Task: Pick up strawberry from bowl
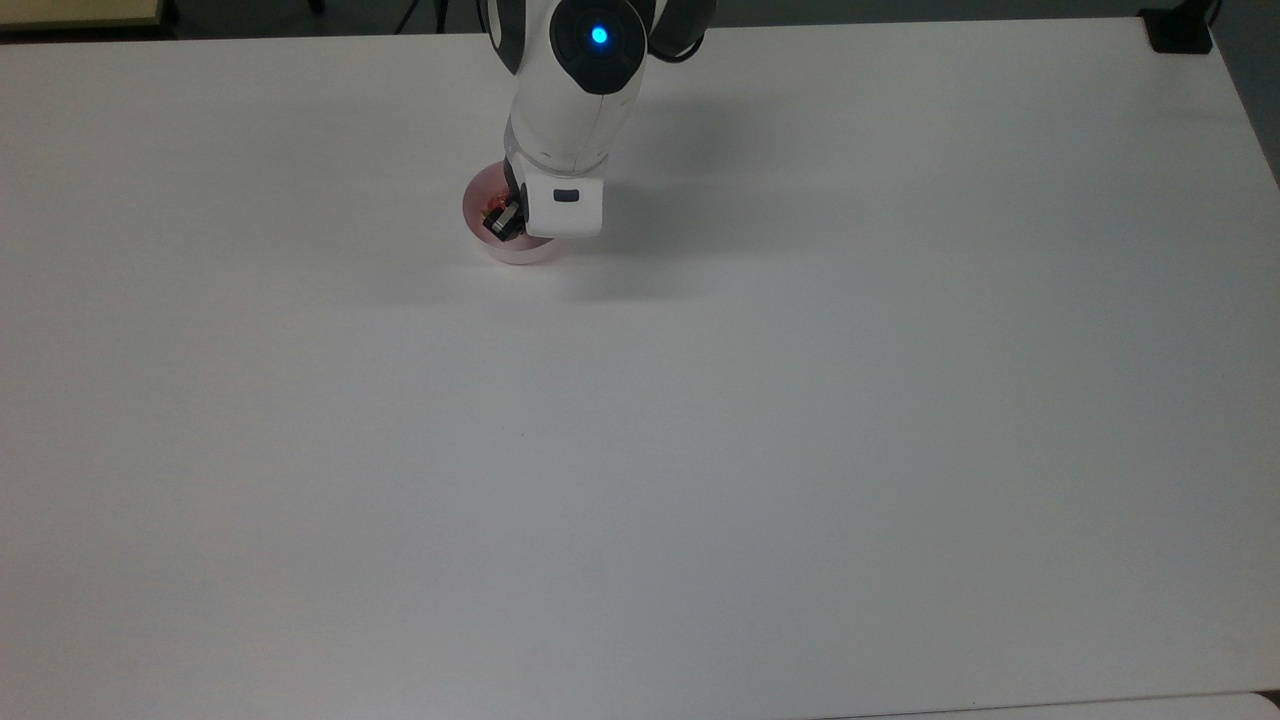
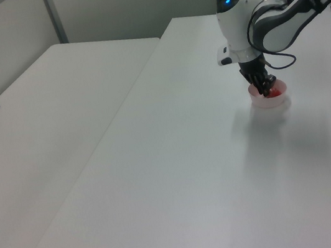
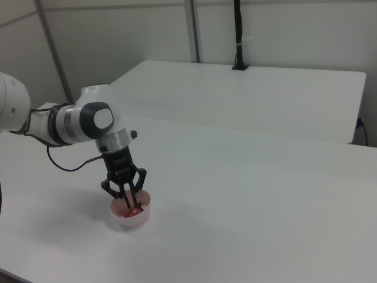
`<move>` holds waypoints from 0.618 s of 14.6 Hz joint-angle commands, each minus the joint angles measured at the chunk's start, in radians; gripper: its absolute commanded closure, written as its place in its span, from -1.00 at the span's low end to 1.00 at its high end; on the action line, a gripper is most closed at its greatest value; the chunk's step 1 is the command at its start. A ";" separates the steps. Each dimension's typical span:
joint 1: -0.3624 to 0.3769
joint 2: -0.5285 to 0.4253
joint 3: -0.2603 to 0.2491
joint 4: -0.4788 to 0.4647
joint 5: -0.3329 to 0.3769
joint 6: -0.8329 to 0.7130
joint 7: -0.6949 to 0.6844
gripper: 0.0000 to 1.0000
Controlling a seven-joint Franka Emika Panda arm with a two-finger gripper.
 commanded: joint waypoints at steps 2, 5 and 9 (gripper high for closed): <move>0.027 -0.019 -0.024 -0.024 0.018 0.012 0.018 0.57; 0.027 -0.021 -0.024 -0.021 0.018 0.011 0.020 1.00; 0.027 -0.021 -0.024 -0.003 0.021 0.001 0.020 1.00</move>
